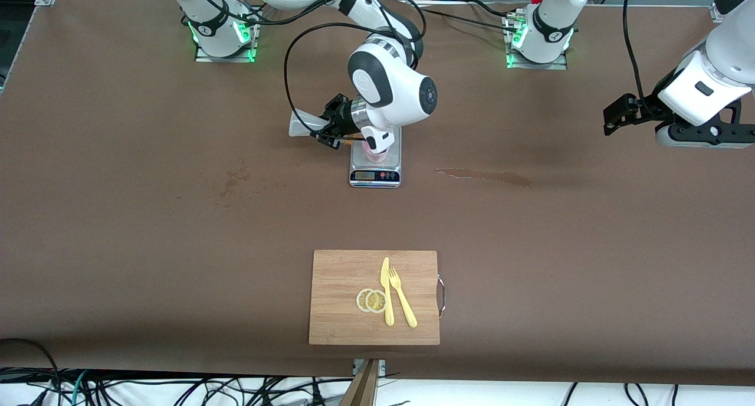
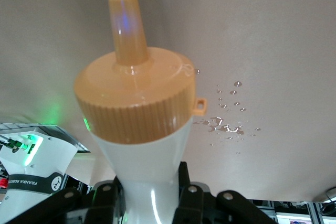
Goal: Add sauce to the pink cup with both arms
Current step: 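Tilt the bottle nozzle into the pink cup with the right gripper, then carry the bottle back with the right gripper to its spot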
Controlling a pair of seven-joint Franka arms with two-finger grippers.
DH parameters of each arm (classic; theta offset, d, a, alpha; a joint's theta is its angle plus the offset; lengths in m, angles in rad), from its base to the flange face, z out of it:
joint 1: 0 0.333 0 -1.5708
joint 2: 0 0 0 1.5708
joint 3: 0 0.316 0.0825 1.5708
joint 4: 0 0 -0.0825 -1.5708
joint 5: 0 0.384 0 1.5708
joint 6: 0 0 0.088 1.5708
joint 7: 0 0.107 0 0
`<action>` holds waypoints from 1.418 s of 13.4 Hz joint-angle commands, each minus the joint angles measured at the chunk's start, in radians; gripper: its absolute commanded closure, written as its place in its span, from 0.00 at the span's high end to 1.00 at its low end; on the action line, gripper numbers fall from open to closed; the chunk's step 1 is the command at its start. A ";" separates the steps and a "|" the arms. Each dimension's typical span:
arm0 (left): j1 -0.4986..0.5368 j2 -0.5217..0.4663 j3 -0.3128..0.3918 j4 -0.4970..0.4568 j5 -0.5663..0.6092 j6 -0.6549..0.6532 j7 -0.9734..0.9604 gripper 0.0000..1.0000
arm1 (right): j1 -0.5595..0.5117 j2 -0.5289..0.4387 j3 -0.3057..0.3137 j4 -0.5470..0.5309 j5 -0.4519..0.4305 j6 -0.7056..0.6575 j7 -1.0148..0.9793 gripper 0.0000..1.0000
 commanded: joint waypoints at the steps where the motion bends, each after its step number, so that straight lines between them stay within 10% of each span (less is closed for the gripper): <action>1: 0.010 0.009 0.001 0.029 -0.012 -0.023 0.022 1.00 | 0.007 0.020 -0.009 0.051 -0.013 -0.029 0.000 0.03; 8: 0.010 0.002 0.001 0.029 -0.011 -0.049 0.014 1.00 | -0.063 -0.040 -0.013 0.043 0.136 0.003 0.004 0.03; 19: 0.008 0.006 -0.004 0.028 -0.012 -0.071 0.005 1.00 | -0.278 -0.352 -0.165 -0.161 0.663 0.238 -0.189 0.03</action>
